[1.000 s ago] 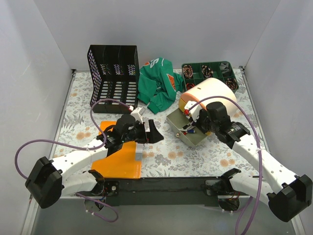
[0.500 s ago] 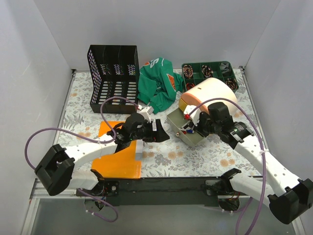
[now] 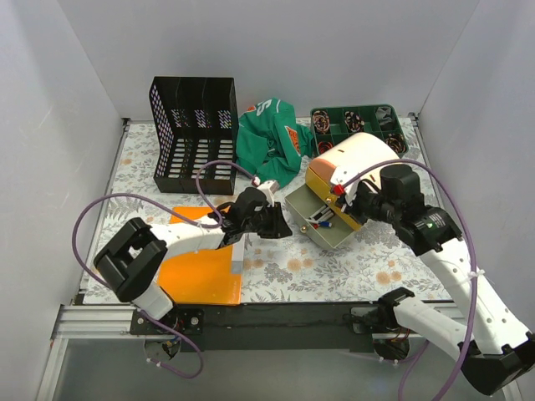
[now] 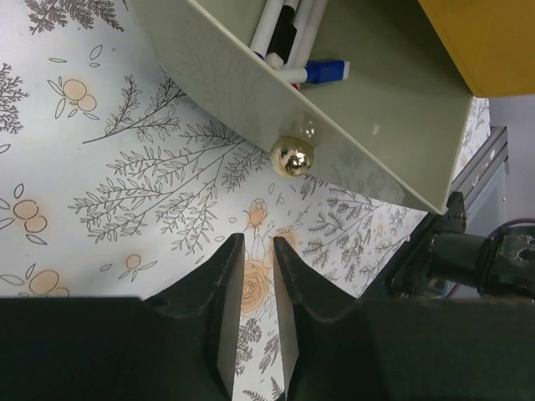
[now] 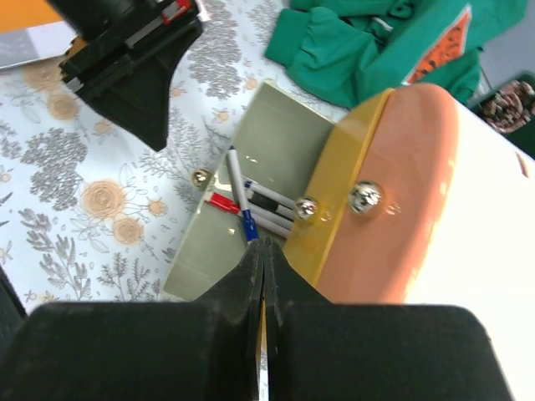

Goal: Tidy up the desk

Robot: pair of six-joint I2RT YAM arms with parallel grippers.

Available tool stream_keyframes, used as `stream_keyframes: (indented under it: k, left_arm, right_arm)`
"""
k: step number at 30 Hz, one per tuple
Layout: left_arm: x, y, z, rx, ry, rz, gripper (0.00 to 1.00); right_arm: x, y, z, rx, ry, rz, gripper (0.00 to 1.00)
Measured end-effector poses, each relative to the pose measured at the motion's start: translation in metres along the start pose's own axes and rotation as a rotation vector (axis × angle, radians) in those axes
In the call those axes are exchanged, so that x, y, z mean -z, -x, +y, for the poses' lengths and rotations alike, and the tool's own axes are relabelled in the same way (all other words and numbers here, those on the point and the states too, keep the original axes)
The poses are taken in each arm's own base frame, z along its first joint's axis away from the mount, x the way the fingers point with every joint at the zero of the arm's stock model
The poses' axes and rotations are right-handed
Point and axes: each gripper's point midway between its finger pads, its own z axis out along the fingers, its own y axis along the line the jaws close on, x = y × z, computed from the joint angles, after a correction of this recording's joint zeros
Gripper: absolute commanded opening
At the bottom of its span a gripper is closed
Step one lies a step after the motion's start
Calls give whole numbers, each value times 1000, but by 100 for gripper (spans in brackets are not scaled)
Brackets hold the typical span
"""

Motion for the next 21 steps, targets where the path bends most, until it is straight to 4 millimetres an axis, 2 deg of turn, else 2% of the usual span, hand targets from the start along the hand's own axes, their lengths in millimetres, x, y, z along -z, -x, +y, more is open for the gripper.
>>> stream_keyframes:
  k: [4,9,14,21]
  left_arm:
    - [-17,-3,7,2,18,26,16]
    - [-40,3,9,-3,30,41,16]
    - [-63,23,2,-27,23,22,17]
    - [-98,45,-11,-42,-11,7,20]
  right_arm:
    - [11,-7,-21,-52,-79,7,1]
    - [39,-11,-44,-107,-192,-33,1]
    - [57,-3,-45,-119,-227,-97,1]
    - [62,0,-41,-122,-218,-137,1]
